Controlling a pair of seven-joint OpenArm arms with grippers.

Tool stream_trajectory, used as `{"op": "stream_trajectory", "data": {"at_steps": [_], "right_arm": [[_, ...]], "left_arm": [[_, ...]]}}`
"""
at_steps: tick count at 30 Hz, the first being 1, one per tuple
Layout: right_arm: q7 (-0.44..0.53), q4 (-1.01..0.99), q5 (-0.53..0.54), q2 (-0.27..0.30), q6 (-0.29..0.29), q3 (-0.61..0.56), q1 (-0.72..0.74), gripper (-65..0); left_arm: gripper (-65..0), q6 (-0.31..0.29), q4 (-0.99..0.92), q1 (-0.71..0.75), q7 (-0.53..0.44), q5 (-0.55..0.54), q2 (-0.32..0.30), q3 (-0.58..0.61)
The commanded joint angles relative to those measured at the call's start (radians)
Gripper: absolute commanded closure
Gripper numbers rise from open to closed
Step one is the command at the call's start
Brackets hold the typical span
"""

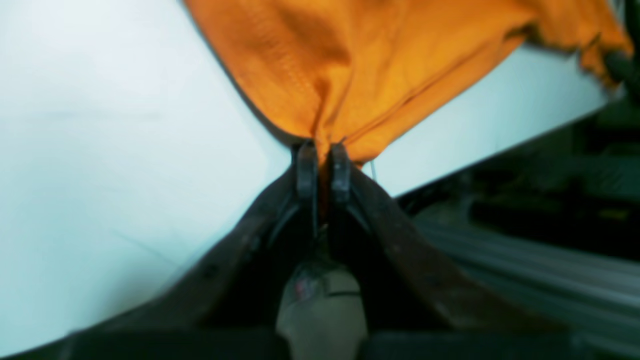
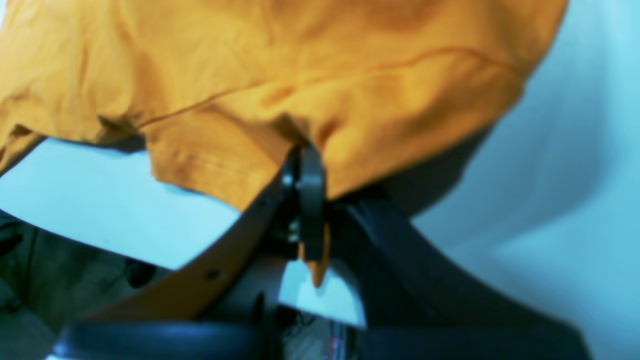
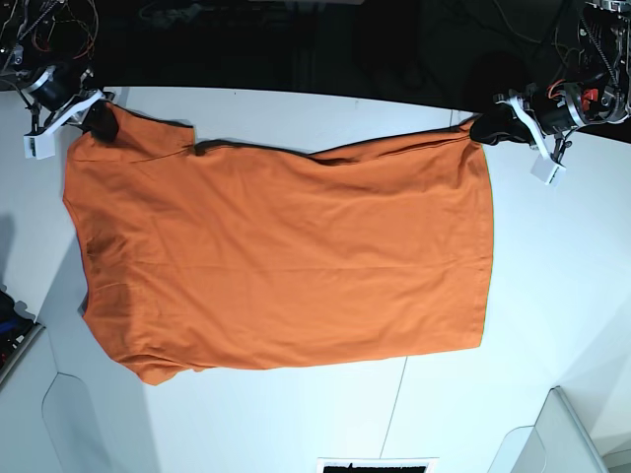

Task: Layout the t-shirt on the table in an organized manner, then fold the t-shirt properly
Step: 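Grasp the collar corners and fold them toward the hem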

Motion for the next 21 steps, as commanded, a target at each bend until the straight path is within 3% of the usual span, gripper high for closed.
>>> {"op": "stream_trajectory", "data": {"at_steps": [1,8,12,21], "right_arm": [[0.006,0.03,0.037,0.016,0.003,0.027,-0.006,0.0],[0.015,0.137,0.076,0.017,0.012,0.084,-0.006,0.0],[0.02,0.148,0.066,0.017,0.012,0.084,0.075,0.0],[0.042,0.034,-0.051,0.017,0.011,0.03,0.323,0.0]], "left_arm": [[0.0,-0.004,0.039,0.004,0.003,-0.007,-0.016,-0.018],[0.0,-0.004,0.137,-0.01,-0.033,-0.003,-0.016,-0.097],[0.0,-0.004,0.127,-0.053,-0.108,0.105,-0.016,-0.097],[0.0,-0.004,-0.157,-0.277,-0.154,0.155,-0.021,-0.037]]}}
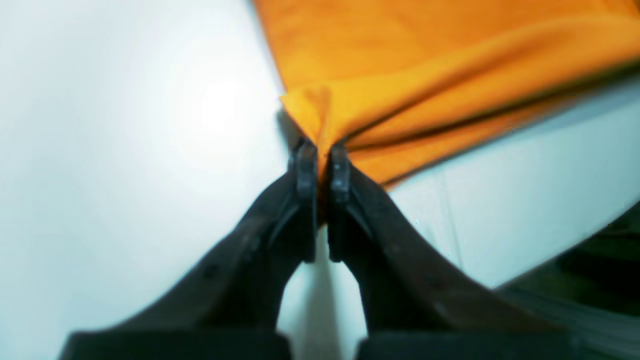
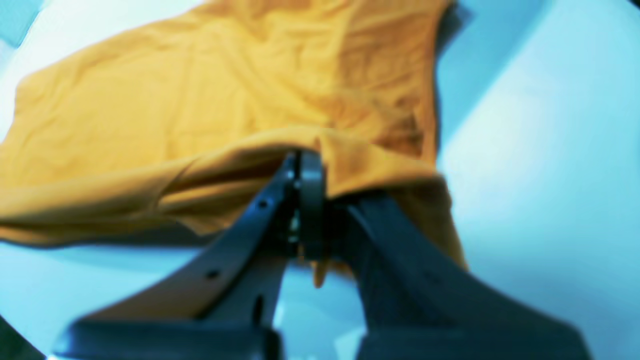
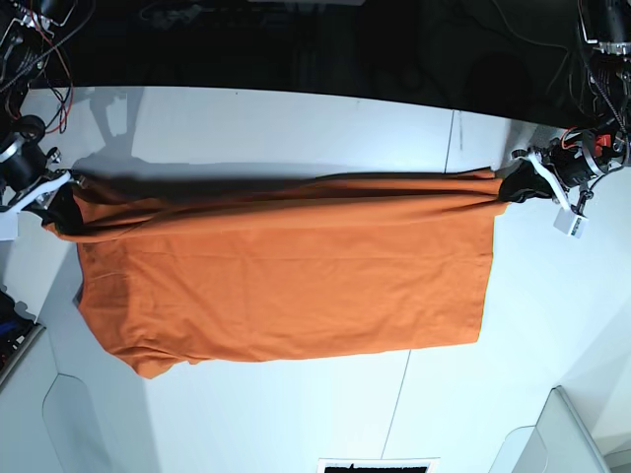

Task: Layout the t-shirt on the table in an organized manner, then fold the t-shirt properly
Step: 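Grasp the collar corners and fold them toward the hem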

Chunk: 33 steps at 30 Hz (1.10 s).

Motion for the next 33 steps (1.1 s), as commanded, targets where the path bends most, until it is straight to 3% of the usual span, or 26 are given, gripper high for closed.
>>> {"op": "stream_trajectory", "data": {"at_steps": [1,5,9,10,13,14,19,24,28,30,33], "right_arm": [[0.032,-0.014,0.006,0.016,-0.001,-0.01,0.043,0.0],[0.066,-0.149,-0.043,0.016,-0.002,-0.075,0.146,0.0],[0.084,-0.241,-0.101,0.015,-0.002,-0.13,0.203,0.0],[0.083,-0.245,-0.101,0.015,-0.005,-0.139,0.205,-3.0],[0.045,-0.24,-0.092,0.016,-0.017,-0.139,0.204,-22.3],[0.028,-0.232,-0.086,0.016,-0.017,-0.13,0.202,-24.4],[-0.037,-0.122,-0.024,0.016,-0.016,-0.011,0.145,-24.4],[-0.02,-0.082,-0.024,0.016,-0.017,0.125,0.064,-24.4],[0.035,-0.103,-0.025,0.016,-0.021,0.162,0.01,-25.0],[0.061,-0.134,-0.026,0.016,-0.02,0.159,0.005,-31.9],[0.103,-0.203,-0.029,0.016,-0.02,0.147,0.014,-40.6]], "left_arm": [[0.0,-0.005,-0.018,-0.052,-0.032,-0.011,-0.021,0.021],[0.0,-0.005,-0.126,-0.173,-0.092,0.073,-0.021,0.145],[0.0,-0.005,-0.181,-0.248,-0.117,0.109,-0.021,0.184],[-4.6,-0.005,-0.186,-0.257,-0.116,0.109,-0.022,0.184],[-20.8,-0.005,-0.186,-0.265,-0.088,0.1,-0.026,0.183],[-23.3,-0.005,-0.186,-0.264,-0.064,0.083,-0.028,0.183],[-23.5,-0.005,-0.174,-0.252,0.1,-0.133,-0.068,0.155],[-23.7,-0.005,-0.142,-0.193,0.146,-0.232,-0.08,-0.029],[-36.9,-0.005,-0.142,-0.108,0.145,-0.289,-0.077,-0.109],[-42.9,-0.005,-0.142,-0.07,0.145,-0.316,-0.06,-0.109],[-43.6,-0.005,-0.142,-0.044,0.144,-0.319,-0.008,-0.108]]}}
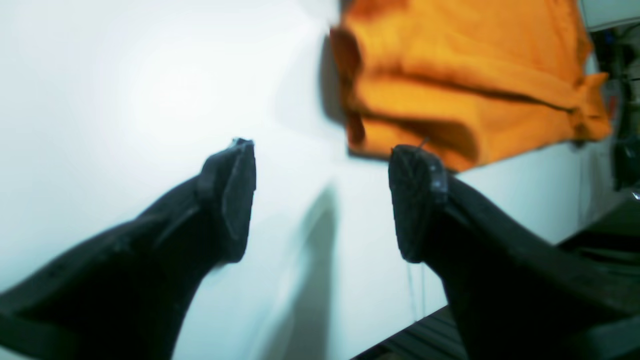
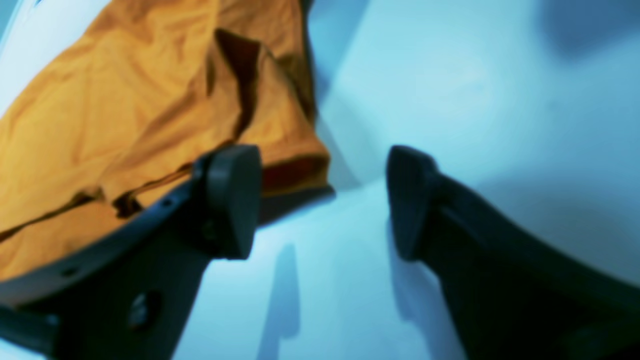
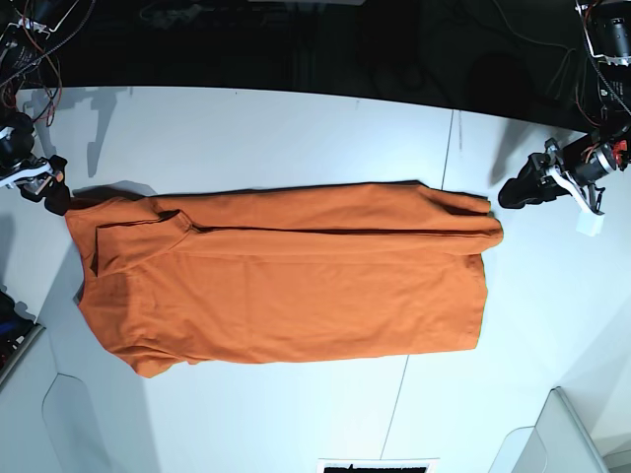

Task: Layout the t-shirt on the table in an organized manner, then fold the t-shirt properly
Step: 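Grasp the collar corners and fold them toward the hem, then release the fold and reposition both grippers at the shirt ends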

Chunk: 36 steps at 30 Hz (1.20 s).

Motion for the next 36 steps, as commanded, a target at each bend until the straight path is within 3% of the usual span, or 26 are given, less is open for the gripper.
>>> {"op": "stream_trajectory", "data": {"at_steps": [1,8,15,16,17,19,20,26,29,36], "right_arm": [[0.025,-0.01,0.013,0.017,0.003,-0.002,0.021,-40.7],[0.02,-0.11,0.014,0.0,0.004,-0.051,0.093,-40.7],[0.017,-0.11,-0.008,-0.048,0.004,-0.156,0.138,-38.8],[0.017,-0.11,-0.014,-0.053,0.004,-0.166,0.141,-34.2],[0.016,-0.11,-0.014,-0.054,0.003,-0.171,0.142,-26.7],[0.012,-0.108,-0.014,-0.052,0.003,-0.169,0.141,-6.5],[-0.004,-0.107,-0.014,-0.051,0.004,-0.163,0.142,0.0],[-0.147,-0.029,0.042,-0.045,0.021,-0.055,0.103,0.0],[-0.168,0.051,0.103,-0.036,0.024,-0.004,0.024,0.0],[-0.164,0.186,0.114,-0.025,0.027,0.004,-0.176,0.0]], "left_arm": [[-43.6,-0.009,0.014,-0.013,-0.01,-0.017,-0.004,-0.006],[-43.6,-0.009,0.014,-0.014,-0.095,0.121,0.104,-0.005],[-42.5,-0.009,0.014,-0.031,-0.119,0.203,0.141,0.095],[-37.7,-0.009,0.015,-0.034,-0.122,0.22,0.14,0.123],[-28.3,-0.009,0.015,-0.041,-0.122,0.245,0.14,0.146],[-2.9,-0.009,0.015,-0.053,-0.121,0.286,0.14,0.174],[0.0,-0.009,0.015,-0.055,-0.119,0.296,0.14,0.175],[0.0,-0.009,0.101,-0.023,-0.015,0.256,0.085,0.163],[0.0,-0.009,0.212,0.051,0.006,0.216,0.049,0.163],[0.0,-0.009,0.385,0.2,0.001,0.214,0.002,0.162]]}}
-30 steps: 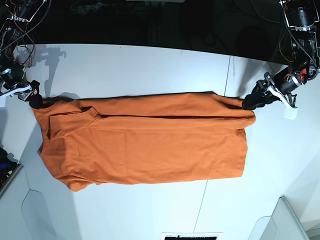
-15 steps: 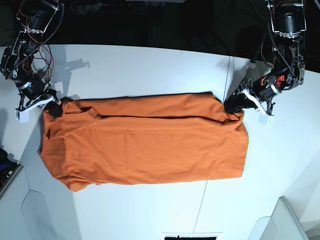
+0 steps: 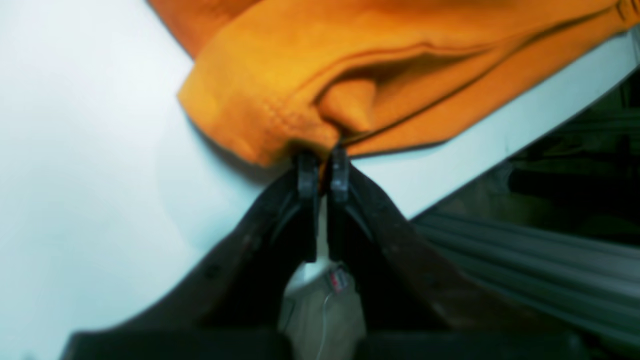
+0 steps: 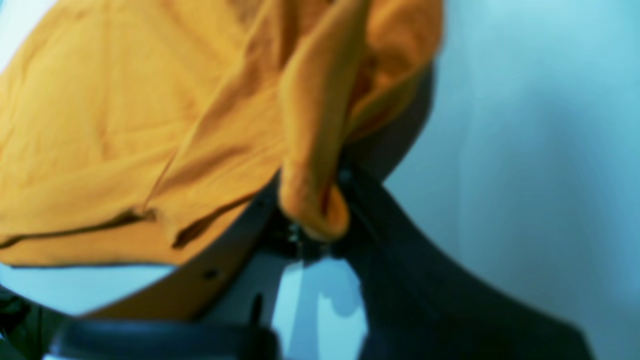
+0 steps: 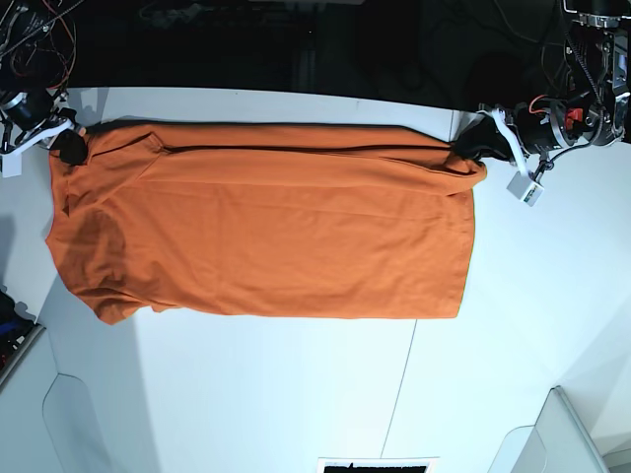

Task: Layout the t-shirt on the table in an organized manner, then fold the t-shirt properly
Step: 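Release the fold and reposition both grippers at the shirt ends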

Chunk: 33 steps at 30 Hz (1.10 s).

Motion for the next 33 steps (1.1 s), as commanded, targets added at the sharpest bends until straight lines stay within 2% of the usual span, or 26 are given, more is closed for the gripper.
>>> {"op": "stream_trajectory", "data": {"at_steps": [1,6,7,8,10,11,12,15,19,23,27,30,33], "right_arm": [[0.02,0.035,0.024,0.019,0.009,0.006,-0.021,0.0],[0.027,0.072,0.022,0.019,0.009,0.006,-0.071,0.0],[0.027,0.072,0.019,0.019,0.009,0.007,-0.071,-3.4],[0.027,0.072,0.019,0.019,0.008,0.007,-0.071,-12.0],[0.031,0.072,0.02,0.019,0.008,0.012,-0.07,-25.8],[0.045,0.075,0.02,0.02,0.006,0.018,-0.07,-29.1],[0.061,0.079,0.02,0.02,0.004,0.029,-0.07,-29.7],[0.1,0.111,0.02,0.026,0.004,0.081,-0.07,-29.7],[0.139,0.123,0.019,0.089,-0.008,0.123,-0.054,-29.7],[0.14,0.117,0.002,0.151,-0.008,0.121,0.031,-29.7],[0.169,0.035,-0.056,0.192,-0.051,0.1,0.15,-29.7],[0.202,-0.091,-0.119,0.208,-0.059,0.053,0.265,-29.7],[0.247,-0.246,-0.188,0.219,-0.06,-0.016,0.375,-29.7]], "left_arm": [[0.0,-0.003,0.014,0.007,-0.009,-0.006,-0.018,-0.009],[0.0,-0.003,0.014,0.016,-0.009,-0.005,-0.018,-0.009],[0.0,-0.003,0.014,0.016,-0.008,-0.006,-0.018,-0.009],[-6.9,-0.003,0.014,0.016,-0.006,-0.006,-0.018,-0.009],[-26.6,-0.003,0.014,0.016,0.011,-0.018,-0.021,-0.009],[-33.5,-0.003,0.015,0.016,0.032,-0.052,-0.027,-0.009],[-36.3,-0.003,0.018,0.016,0.056,-0.099,-0.036,-0.009],[-36.3,-0.003,0.055,0.022,0.081,-0.145,-0.058,-0.041],[-36.3,-0.003,0.137,0.027,0.082,-0.166,-0.086,-0.161],[-36.3,-0.003,0.16,0.009,-0.003,-0.148,-0.14,-0.212],[-36.3,-0.003,0.15,-0.053,-0.081,-0.047,-0.142,-0.183],[-36.3,-0.003,0.081,-0.151,-0.118,0.023,-0.143,-0.108],[-37.0,-0.003,-0.054,-0.273,-0.154,0.048,-0.142,-0.01]]}}
